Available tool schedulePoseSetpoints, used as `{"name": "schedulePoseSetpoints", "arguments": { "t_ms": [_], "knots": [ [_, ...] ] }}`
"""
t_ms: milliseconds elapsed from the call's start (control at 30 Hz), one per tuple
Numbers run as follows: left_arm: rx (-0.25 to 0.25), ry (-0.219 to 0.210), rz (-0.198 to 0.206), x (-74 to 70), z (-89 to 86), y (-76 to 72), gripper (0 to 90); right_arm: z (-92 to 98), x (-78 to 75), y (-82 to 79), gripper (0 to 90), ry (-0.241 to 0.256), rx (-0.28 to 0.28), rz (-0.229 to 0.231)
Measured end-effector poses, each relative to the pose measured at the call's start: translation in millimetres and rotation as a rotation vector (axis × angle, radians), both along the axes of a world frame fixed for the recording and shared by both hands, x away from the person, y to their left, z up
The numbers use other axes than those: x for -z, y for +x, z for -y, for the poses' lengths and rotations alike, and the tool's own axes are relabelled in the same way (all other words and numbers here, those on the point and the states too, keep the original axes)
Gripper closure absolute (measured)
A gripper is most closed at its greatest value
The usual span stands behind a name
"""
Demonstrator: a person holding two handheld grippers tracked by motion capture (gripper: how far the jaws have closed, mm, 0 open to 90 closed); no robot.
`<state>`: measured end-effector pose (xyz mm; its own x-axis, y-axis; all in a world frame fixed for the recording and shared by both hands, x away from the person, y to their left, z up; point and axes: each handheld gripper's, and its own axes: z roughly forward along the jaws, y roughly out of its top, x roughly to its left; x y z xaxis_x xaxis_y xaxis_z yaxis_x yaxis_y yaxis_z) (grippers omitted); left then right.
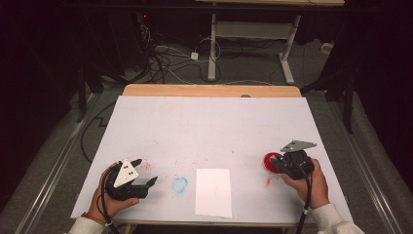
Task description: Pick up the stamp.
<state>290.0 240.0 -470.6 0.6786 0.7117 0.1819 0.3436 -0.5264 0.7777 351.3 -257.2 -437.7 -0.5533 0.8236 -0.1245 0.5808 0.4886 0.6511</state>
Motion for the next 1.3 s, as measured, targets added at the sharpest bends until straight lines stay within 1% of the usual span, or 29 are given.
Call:
{"name": "schedulePoseSetpoints", "arguments": {
  "t_ms": [233, 533, 600, 700, 900, 1067, 1300],
  "knots": [
    [0.000, 0.001, -0.002, 0.4, 0.4, 0.2, 21.0, -5.0, 5.8, 0.9, 76.5, -0.016, -0.011, -0.018],
    [0.004, 0.006, -0.006, 1.0, 1.2, 0.2, 21.1, -3.4, 9.4, 2.2, 76.4, -0.005, -0.010, -0.030],
    [0.005, 0.006, -0.004, 0.8, 1.1, 0.0, 21.2, -4.0, 10.0, 1.7, 76.5, -0.016, -0.014, -0.029],
    [0.005, 0.006, -0.003, 0.7, 0.7, -0.3, 21.2, -3.1, 10.6, 1.8, 76.5, -0.011, -0.013, -0.030],
    [0.002, 0.005, 0.001, 0.1, 0.3, -0.3, 21.3, -5.0, 12.3, 0.7, 76.5, -0.028, -0.018, -0.020],
    [0.002, 0.004, 0.003, 0.2, 0.8, -0.5, 21.3, -4.0, 12.6, 1.0, 76.5, -0.021, -0.020, -0.022],
    [0.001, 0.006, 0.003, 0.2, 0.9, 0.0, 21.3, -3.9, 12.7, 0.8, 76.5, -0.027, -0.026, -0.020]
  ]
}}
